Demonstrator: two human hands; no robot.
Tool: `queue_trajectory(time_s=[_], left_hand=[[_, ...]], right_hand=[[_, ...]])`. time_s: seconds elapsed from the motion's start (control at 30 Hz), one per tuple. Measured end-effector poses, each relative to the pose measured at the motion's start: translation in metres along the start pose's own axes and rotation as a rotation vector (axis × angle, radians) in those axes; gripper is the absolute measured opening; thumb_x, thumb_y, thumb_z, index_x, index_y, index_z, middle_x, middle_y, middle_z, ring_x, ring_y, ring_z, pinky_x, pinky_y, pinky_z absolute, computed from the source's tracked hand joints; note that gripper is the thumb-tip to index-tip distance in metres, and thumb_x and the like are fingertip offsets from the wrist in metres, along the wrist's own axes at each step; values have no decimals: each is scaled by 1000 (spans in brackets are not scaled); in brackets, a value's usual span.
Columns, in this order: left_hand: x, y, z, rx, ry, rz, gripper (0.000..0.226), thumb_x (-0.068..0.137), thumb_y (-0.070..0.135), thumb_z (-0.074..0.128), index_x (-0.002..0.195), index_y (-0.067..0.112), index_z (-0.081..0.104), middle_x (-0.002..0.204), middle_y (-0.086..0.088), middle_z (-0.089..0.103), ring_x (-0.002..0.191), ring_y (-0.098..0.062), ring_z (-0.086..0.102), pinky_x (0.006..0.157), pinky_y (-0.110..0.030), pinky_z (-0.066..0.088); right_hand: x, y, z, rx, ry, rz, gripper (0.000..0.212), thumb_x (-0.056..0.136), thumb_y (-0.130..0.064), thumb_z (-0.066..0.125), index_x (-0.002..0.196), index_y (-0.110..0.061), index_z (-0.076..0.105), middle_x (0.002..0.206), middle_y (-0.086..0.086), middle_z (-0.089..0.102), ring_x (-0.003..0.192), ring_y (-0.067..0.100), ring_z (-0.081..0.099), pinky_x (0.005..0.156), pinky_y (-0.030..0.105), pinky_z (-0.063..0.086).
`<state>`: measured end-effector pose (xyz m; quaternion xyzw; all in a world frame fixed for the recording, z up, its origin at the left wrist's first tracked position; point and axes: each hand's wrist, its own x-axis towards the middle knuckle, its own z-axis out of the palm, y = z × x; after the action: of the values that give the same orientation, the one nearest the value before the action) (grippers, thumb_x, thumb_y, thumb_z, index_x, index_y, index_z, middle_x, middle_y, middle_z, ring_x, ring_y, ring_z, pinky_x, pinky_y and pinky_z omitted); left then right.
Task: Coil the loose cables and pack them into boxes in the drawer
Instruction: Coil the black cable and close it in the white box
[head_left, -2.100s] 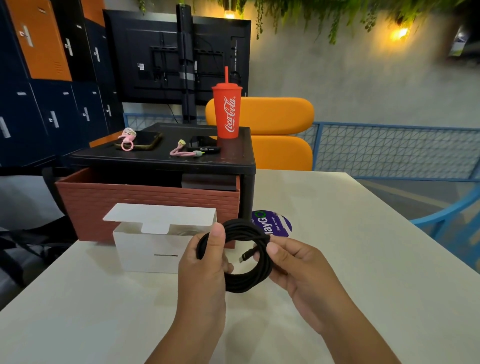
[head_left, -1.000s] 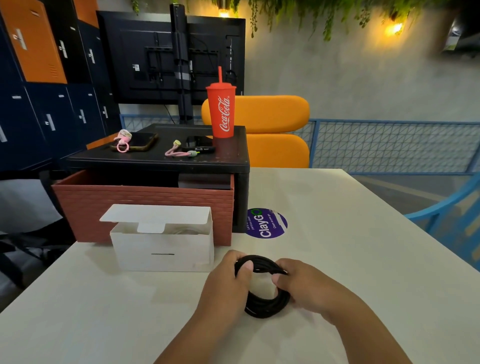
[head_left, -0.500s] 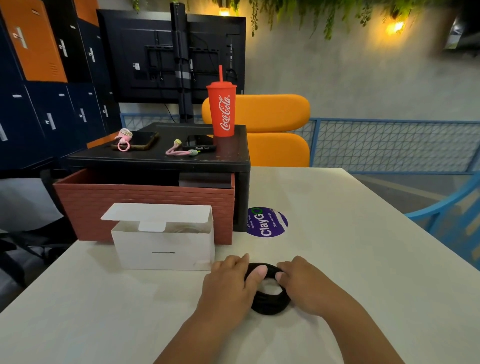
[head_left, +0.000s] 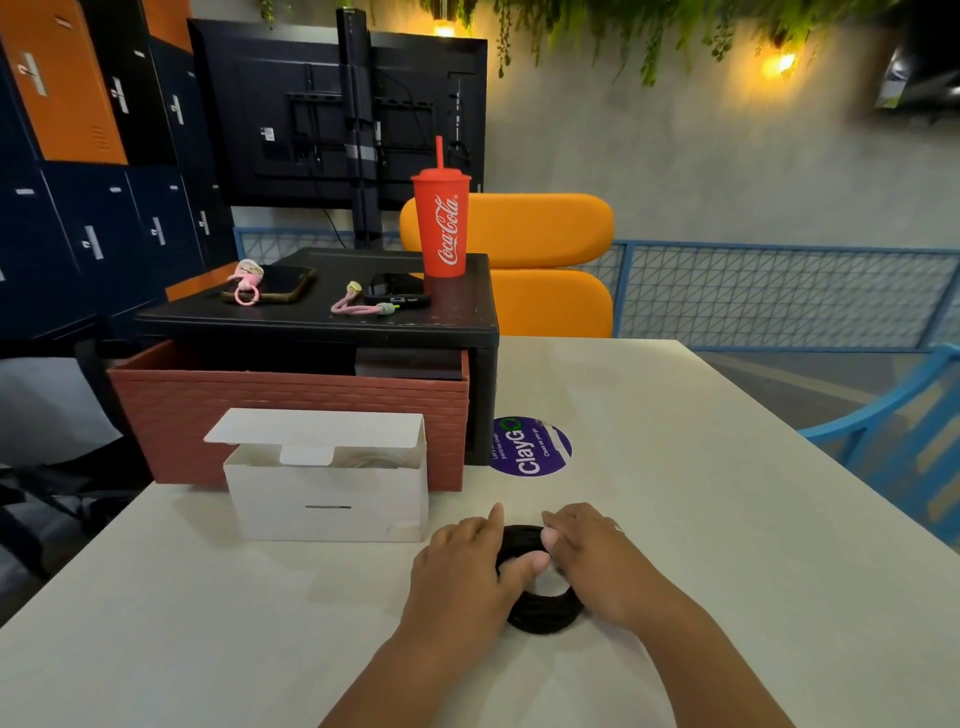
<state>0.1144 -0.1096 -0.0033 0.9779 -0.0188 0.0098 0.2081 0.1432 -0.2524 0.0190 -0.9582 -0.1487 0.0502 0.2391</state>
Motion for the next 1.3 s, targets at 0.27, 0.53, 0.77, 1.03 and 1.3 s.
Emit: queue_trajectory(time_s=[0.27,0.53,0.77,1.03,1.3], left_hand=[[2,-1,-3,-294,103,12,52,97,49,26,146,30,26,148,8,34,136,-14,28,109,-29,21],[-1,1,-3,-272,75,12,51,96,49,30,143,31,31,147,10,36,134,-11,29,110,-28,24],[-3,3,-5,-162,57,32,55,96,51,28,145,28,27,146,9,36,133,-12,31,108,-28,25],[-5,5,-7,-153,79,48,58,95,53,26,147,27,23,148,10,33,135,-11,28,109,-28,23],[-9,-9,-43,-471,711,-65,17,91,23,52,97,20,68,89,10,63,84,-7,54,71,-21,40]], right_hand=[[2,2,-1,267,75,8,39,101,-31,31,133,-15,48,137,3,46,126,16,42,99,21,29],[1,0,2,248,101,-21,35,101,-29,33,122,-11,55,125,3,54,101,12,48,85,20,34],[7,6,12,262,73,2,37,100,-32,35,132,-19,47,131,-2,48,117,11,45,90,17,30],[7,5,12,195,72,-40,37,100,-29,35,132,-16,48,133,-1,45,117,11,46,93,16,31],[3,-4,8,168,189,-61,42,98,-36,39,137,-21,44,137,-6,40,125,9,40,100,18,28]])
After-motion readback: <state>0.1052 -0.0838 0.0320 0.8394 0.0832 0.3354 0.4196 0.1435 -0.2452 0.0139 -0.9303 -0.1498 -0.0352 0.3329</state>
